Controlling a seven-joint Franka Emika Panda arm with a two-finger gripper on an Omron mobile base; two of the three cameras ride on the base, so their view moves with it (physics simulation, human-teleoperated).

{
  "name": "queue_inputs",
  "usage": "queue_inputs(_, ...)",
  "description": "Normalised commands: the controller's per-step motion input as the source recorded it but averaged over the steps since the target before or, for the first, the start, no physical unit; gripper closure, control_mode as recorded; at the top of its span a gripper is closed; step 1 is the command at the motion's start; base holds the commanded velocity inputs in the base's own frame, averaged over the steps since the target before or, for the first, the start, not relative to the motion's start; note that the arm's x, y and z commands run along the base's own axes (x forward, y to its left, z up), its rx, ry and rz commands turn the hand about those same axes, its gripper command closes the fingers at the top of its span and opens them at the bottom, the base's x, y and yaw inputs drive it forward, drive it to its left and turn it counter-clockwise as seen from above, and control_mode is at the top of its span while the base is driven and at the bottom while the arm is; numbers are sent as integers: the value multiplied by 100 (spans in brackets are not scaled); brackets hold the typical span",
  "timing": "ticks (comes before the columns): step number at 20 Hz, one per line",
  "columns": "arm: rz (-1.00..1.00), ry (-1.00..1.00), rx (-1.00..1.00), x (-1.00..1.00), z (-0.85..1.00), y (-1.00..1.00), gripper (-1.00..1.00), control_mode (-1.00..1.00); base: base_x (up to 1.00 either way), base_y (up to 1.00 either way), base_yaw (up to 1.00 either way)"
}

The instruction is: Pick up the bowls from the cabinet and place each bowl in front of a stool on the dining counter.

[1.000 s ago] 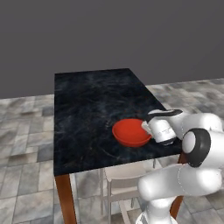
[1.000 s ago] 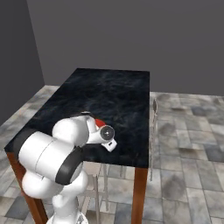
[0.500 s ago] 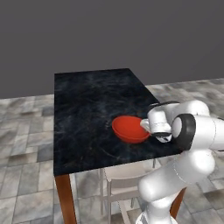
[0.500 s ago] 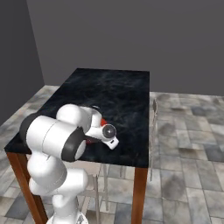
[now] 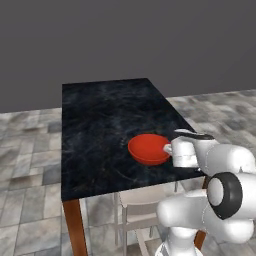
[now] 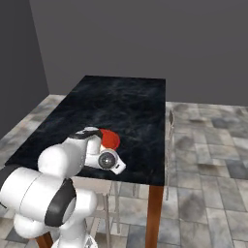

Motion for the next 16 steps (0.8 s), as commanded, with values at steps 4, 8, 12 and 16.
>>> queue_inputs(4, 0, 0, -24, -38, 100, -26, -100, -100, 0, 0, 0)
queue_inputs(8, 0, 0, -34, -7, 100, -39, -100, -100, 0, 0, 0)
queue_inputs(12, 0, 1, -37, -18, 100, -47, -100, -100, 0, 0, 0)
queue_inputs(16, 0, 12, -35, -36, 100, -58, -100, -100, 0, 0, 0)
